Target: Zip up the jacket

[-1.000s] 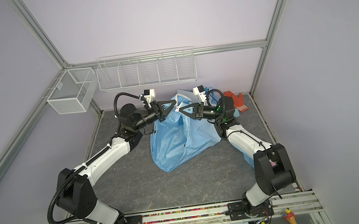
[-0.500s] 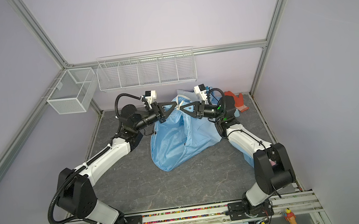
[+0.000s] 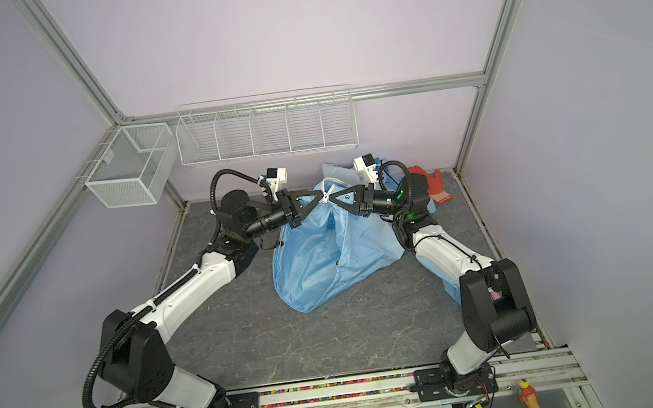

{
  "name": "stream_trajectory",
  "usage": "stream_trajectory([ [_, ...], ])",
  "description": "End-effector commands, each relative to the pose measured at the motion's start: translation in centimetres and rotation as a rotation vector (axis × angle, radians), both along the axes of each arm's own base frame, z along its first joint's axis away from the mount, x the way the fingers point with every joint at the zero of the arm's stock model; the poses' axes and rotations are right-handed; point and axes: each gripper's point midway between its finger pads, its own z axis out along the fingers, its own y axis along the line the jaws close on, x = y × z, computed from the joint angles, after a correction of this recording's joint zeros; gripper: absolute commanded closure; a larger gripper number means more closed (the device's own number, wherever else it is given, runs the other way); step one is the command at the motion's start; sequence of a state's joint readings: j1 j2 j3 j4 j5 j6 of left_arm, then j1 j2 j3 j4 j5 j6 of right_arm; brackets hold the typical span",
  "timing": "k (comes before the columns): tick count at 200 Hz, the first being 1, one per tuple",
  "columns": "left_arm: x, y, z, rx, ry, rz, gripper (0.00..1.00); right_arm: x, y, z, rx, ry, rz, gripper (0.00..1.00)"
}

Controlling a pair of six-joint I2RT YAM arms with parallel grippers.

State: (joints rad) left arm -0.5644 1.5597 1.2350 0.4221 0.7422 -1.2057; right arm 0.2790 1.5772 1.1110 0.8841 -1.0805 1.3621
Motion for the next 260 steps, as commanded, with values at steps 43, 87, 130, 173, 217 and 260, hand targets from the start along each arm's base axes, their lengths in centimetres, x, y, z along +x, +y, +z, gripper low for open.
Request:
stream_trajectory([
  [43, -2.3, 0.0, -0.8, 0.073, 0.003, -0.085, 1.0, 1.9, -1.4, 2.3, 0.017, -0.028, -0.087, 0.93],
  [87, -2.7, 0.1, -1.1, 0.091, 0.015, -0.097, 1.0, 1.6, -1.3, 0.6, -0.076, -0.003, -0.102, 0.93],
  [130, -3.3, 0.3, -3.3, 0.124, 0.093, -0.115, 1.0, 0.0, -1.5, -3.3, -0.239, 0.069, -0.111, 0.92],
  [173, -3.6, 0.4, -4.3, 0.164, 0.161, -0.132, 1.0, -1.6, -2.4, -6.0, -0.352, 0.128, -0.127, 0.46],
  [217, -3.7, 0.2, -3.5, 0.167, 0.176, -0.151, 1.0, -3.9, -4.8, -7.8, -0.554, 0.136, -0.197, 0.33],
  [260, -4.2, 0.4, -3.1, 0.171, 0.172, -0.162, 1.0, -5.4, -5.6, -6.3, -0.646, 0.064, -0.214, 0.35],
])
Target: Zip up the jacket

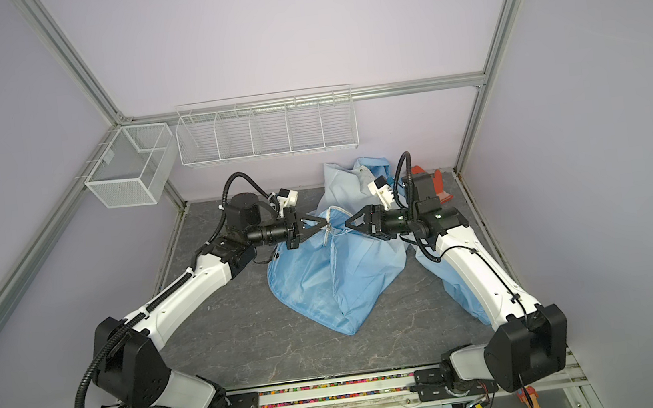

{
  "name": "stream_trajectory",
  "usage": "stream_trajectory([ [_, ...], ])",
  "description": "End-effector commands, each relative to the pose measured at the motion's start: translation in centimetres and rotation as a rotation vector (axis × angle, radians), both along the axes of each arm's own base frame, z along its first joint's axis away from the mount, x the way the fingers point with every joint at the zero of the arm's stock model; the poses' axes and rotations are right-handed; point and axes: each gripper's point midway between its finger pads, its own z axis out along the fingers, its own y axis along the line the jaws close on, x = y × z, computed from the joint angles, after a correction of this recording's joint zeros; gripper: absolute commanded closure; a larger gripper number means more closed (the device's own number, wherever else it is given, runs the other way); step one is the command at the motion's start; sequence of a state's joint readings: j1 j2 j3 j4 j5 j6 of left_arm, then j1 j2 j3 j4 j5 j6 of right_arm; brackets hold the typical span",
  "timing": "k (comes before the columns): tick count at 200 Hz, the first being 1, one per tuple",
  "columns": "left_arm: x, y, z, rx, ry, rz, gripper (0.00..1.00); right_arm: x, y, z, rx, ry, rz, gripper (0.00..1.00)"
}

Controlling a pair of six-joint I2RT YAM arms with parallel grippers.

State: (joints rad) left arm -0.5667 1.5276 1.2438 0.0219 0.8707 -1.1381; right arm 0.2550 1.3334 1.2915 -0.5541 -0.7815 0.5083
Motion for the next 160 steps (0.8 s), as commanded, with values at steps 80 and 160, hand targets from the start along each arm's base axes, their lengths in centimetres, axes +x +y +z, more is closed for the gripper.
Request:
stream_trajectory([
  [80, -0.8, 0.8, 2.1, -0.023, -0.083, 0.018, 1.0, -1.9, 0.6, 3.2, 0.237, 0.406, -0.364, 0.33],
  [160, -1.0, 1.0, 2.3, -0.042, -0.089, 0.035, 1.0, -3.1, 3.5, 3.3, 0.502, 0.604, -0.597, 0.1],
])
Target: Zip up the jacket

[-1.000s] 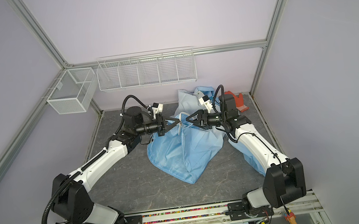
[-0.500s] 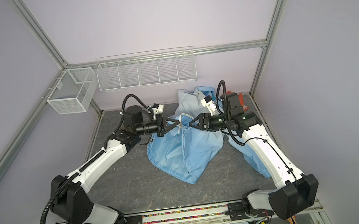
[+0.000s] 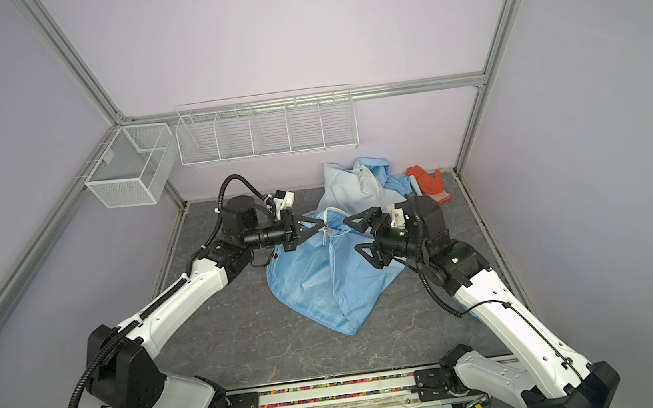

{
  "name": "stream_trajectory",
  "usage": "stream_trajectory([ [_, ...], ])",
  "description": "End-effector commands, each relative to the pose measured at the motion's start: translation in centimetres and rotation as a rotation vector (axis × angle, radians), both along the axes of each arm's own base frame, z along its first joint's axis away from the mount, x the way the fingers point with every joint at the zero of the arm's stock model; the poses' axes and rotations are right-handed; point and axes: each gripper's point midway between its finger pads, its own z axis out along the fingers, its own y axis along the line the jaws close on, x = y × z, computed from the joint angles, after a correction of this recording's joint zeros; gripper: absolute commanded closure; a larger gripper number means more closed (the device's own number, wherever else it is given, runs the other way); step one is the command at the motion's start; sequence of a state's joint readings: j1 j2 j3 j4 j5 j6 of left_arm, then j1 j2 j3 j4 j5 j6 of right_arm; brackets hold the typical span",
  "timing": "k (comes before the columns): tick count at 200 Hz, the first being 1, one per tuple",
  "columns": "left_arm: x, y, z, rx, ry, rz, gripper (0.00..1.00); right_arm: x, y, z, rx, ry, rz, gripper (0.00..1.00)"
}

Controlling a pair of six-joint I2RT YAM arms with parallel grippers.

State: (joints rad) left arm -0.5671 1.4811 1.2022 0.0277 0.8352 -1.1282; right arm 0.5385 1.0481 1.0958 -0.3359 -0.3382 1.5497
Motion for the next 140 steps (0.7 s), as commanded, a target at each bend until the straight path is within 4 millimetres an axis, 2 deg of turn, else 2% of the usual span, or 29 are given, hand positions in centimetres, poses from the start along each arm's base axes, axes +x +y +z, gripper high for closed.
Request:
stream_trajectory([
  [1, -0.6, 0.3, 2.2, -0.044, -0.067, 0.003, 1.0, 1.4, 1.4, 0.5, 0.14, 0.091, -0.129, 0.1],
  [30, -0.8, 0.3, 2.4, -0.05, -0.068, 0.002, 1.0, 2.1, 3.2, 0.3, 0.184, 0.085, -0.154, 0.15],
  [93, -1.2, 0.4, 3.0, -0.065, -0.075, -0.011, 1.0, 4.9, 6.1, 0.7, 0.263, 0.016, -0.169, 0.08],
  [120, -1.4, 0.4, 3.4, -0.08, -0.072, -0.019, 1.0, 5.5, 5.9, 0.6, 0.253, -0.011, -0.198, 0.08],
  [140, -1.4, 0.4, 3.6, -0.088, -0.074, -0.022, 1.0, 5.7, 5.3, -0.2, 0.239, -0.011, -0.224, 0.13],
])
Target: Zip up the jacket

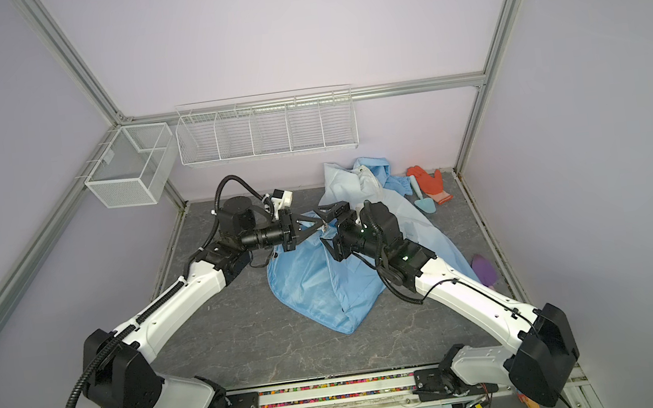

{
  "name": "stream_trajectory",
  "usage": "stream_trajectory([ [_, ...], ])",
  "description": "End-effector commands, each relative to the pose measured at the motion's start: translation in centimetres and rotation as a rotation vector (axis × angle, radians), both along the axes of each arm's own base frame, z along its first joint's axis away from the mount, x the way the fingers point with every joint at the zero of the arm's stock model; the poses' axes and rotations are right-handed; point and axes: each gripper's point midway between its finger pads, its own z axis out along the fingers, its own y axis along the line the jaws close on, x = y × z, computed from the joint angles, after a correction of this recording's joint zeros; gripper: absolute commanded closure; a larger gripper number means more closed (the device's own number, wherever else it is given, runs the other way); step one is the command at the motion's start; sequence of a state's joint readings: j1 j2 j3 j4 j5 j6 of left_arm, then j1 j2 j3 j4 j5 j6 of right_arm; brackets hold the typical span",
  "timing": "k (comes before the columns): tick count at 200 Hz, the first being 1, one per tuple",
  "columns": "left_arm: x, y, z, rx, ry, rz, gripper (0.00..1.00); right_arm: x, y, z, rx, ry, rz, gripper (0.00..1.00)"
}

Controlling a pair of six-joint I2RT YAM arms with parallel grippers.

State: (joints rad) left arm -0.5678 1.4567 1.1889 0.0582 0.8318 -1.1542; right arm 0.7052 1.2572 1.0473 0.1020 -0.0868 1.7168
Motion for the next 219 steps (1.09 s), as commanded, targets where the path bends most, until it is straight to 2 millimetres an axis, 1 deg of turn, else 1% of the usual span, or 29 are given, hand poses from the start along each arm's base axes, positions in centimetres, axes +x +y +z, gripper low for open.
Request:
stream_trajectory([
  [1, -1.1, 0.2, 2.7, -0.063, -0.065, -0.028, 1.0, 0.9, -1.0, 0.2, 0.097, 0.048, -0.098, 0.13],
  [25, -1.1, 0.1, 2.8, -0.065, -0.065, -0.031, 1.0, 1.0, -1.6, -0.2, 0.097, 0.036, -0.121, 0.22],
  [56, -1.2, 0.2, 2.7, -0.063, -0.062, -0.032, 1.0, 0.9, -2.4, 0.8, 0.077, -0.012, -0.134, 0.29],
  [103, -1.1, 0.1, 2.7, -0.064, -0.06, -0.029, 1.0, 0.6, -3.7, 1.2, 0.071, -0.04, -0.164, 0.39],
  [131, -1.1, 0.1, 2.7, -0.063, -0.059, -0.028, 1.0, 0.8, -3.5, 1.9, 0.073, -0.064, -0.144, 0.47],
  [155, -1.1, 0.1, 2.9, -0.065, -0.062, -0.025, 1.0, 0.9, -2.9, 1.9, 0.078, -0.068, -0.119, 0.56],
  [189, -1.1, 0.2, 3.0, -0.066, -0.058, -0.019, 1.0, 1.1, -2.6, 1.7, 0.08, -0.077, -0.105, 0.7],
  [219, -0.9, 0.2, 3.4, -0.085, -0.038, -0.011, 1.0, 1.2, -2.6, 2.4, 0.062, -0.127, -0.095, 0.85],
])
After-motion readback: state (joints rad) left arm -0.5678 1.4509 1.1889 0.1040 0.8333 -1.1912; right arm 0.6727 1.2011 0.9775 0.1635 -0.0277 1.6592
